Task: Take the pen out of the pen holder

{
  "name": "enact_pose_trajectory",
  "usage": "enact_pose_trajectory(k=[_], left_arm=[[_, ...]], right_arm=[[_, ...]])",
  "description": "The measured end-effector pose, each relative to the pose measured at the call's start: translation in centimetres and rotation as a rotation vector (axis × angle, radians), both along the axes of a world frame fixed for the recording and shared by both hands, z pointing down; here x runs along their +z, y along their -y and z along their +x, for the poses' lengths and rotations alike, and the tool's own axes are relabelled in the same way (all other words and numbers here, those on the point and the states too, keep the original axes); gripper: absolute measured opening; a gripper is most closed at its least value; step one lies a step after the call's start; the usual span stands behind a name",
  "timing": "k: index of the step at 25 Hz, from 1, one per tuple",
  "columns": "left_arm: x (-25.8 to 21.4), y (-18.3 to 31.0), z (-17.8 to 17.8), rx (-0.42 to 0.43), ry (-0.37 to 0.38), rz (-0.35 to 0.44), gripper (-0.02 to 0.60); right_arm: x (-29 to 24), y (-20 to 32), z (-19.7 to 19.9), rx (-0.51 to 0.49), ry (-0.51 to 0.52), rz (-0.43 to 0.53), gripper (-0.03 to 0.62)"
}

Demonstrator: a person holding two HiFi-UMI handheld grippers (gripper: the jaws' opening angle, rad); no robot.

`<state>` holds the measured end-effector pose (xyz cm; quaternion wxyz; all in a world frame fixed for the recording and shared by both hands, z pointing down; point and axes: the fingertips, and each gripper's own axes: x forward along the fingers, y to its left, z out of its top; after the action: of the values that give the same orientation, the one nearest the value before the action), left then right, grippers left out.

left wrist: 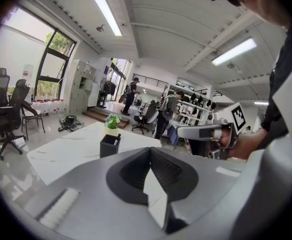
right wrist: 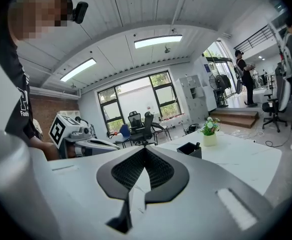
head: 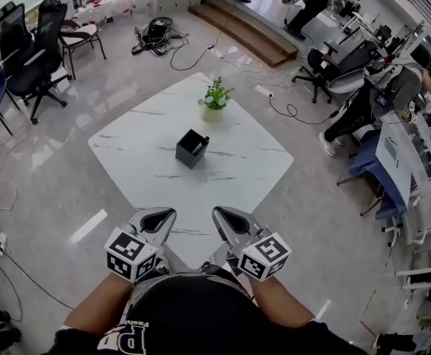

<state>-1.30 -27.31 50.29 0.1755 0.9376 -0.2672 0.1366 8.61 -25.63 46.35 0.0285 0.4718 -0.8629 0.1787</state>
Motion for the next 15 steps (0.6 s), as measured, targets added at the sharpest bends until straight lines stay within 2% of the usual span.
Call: enact_pose_trajectory(k=[7,15], left_arm=[[-0.4,0.7,0.5,-0.09,0.005,0.011,0.057],[-1.0,0.8,0.9,-0.128,0.019,0.023,0.057]], right_arm=[[-0.4,1.1,1.3,-0.059,0.006,0.011,-0.006],[-0.4,1.9,1.6,-0.106,0.011,0.012,-0.006]])
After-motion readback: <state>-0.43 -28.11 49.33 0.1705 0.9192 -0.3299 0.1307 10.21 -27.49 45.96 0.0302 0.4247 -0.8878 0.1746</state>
